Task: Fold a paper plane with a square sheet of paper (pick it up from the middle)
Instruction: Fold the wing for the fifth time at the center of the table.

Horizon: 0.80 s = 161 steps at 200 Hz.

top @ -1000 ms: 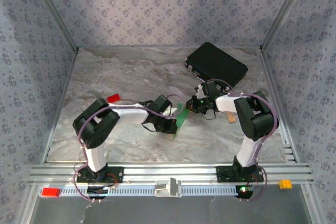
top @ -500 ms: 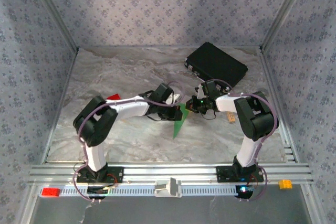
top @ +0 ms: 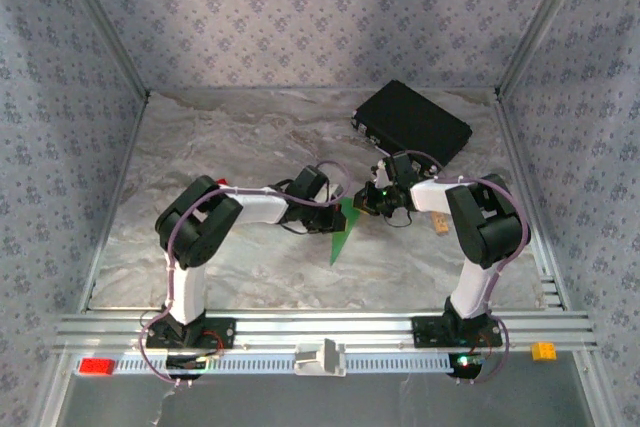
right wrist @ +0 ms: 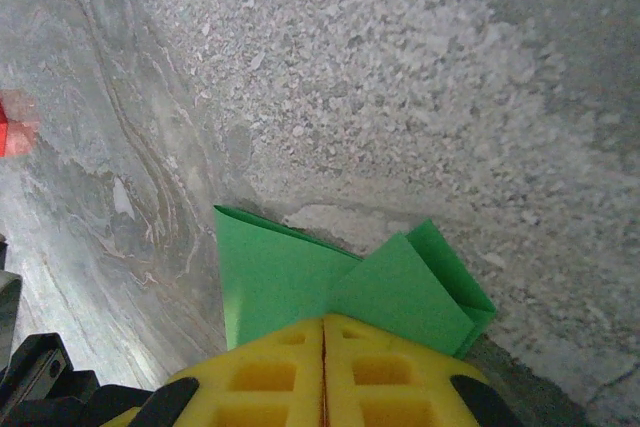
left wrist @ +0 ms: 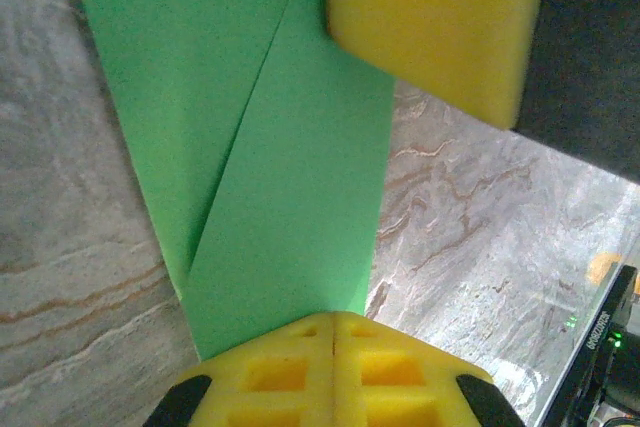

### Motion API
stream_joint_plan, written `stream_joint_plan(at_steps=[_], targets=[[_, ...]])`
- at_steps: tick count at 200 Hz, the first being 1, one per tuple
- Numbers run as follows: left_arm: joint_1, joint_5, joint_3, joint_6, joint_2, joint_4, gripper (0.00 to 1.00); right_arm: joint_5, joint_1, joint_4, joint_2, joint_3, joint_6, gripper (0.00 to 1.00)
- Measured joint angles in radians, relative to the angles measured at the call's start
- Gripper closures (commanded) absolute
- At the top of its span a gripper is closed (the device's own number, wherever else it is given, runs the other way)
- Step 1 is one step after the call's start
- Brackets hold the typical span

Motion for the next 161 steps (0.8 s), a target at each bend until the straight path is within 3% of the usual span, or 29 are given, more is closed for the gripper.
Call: stream_joint_plan(at_steps=[96, 161], targets=[[0.001, 0.001, -0.033, -0.043, -0.007, 0.064, 1.00, 0.029, -0.008, -0.088, -0.100, 0.027, -0.043, 0.87], [0.001, 0.000, -0.035, -0.046, -0.008, 0.068, 1.00, 0.044, 0.053, -0.068, -0.024, 0.027, -0.049, 0.89]])
